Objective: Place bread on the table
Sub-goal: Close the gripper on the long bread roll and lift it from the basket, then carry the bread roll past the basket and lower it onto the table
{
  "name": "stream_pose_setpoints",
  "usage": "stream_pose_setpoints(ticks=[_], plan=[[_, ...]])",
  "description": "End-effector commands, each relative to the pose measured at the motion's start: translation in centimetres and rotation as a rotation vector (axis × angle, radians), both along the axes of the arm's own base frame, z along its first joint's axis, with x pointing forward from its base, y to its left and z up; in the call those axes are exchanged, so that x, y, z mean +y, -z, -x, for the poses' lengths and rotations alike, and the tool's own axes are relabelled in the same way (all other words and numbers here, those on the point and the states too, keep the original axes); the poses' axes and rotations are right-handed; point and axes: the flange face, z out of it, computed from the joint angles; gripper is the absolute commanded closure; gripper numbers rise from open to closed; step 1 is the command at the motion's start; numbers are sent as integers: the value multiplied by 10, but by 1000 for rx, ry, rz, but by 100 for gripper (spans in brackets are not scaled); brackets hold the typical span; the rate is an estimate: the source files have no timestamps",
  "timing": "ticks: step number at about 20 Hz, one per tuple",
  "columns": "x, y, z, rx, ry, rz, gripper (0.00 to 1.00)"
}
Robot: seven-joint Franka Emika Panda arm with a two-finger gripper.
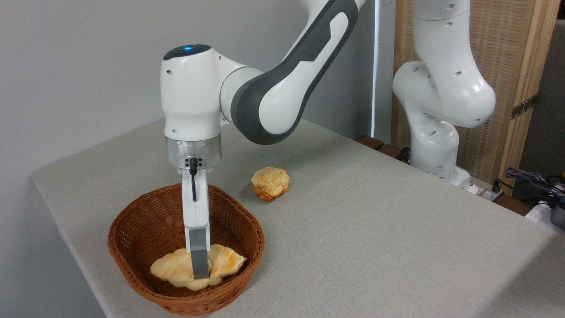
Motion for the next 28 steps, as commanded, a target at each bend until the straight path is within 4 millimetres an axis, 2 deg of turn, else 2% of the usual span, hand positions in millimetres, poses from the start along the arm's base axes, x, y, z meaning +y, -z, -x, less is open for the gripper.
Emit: stream_pose_setpoints(ticks=[1,8,10,19,24,28], plan=[[-2,2,-4,-11,21,-9,75],[-2,-3,-3,-17,-1,12,73],[-1,-6,-3,-18,-22,44,71],[6,-45,5,-58,-150,138,72],[13,-74,21,-35,-213,153,72],[26,-98,43,30,-235,149,71]])
